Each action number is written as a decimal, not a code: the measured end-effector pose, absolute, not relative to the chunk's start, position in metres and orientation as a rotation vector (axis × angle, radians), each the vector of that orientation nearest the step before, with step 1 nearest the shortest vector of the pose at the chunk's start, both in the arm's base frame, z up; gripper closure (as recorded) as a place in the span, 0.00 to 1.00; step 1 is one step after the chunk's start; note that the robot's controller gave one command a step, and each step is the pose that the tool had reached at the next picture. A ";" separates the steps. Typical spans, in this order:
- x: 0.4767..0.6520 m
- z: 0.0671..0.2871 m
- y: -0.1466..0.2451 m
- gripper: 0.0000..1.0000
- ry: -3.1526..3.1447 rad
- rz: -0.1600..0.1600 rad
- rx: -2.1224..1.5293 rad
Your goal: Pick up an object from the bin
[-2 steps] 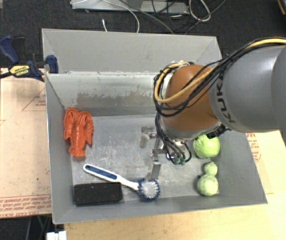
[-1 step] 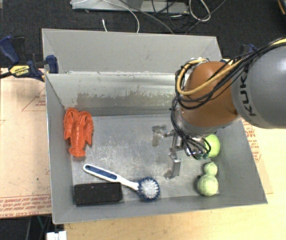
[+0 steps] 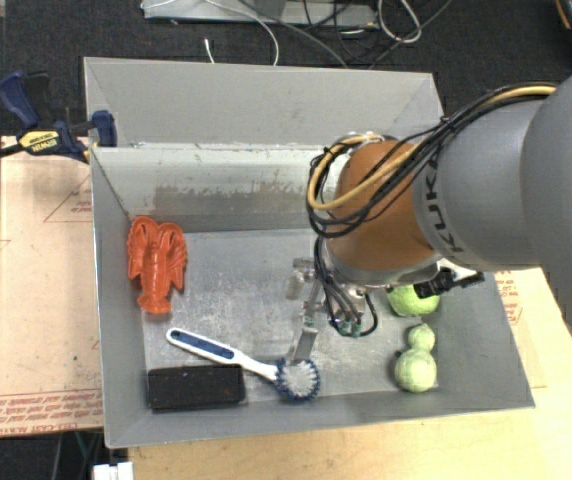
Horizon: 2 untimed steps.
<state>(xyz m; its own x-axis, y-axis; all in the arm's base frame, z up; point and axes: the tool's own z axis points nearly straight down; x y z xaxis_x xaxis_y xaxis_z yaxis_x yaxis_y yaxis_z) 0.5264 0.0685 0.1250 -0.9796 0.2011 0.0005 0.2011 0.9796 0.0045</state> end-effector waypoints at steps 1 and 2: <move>0.521 0.106 0.042 0.00 -3.143 -0.003 -0.167; 0.540 0.137 0.092 0.00 -3.134 -0.016 -0.289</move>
Offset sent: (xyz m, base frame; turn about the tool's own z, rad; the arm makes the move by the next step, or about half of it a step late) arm 0.0121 0.0201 0.0116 -0.0123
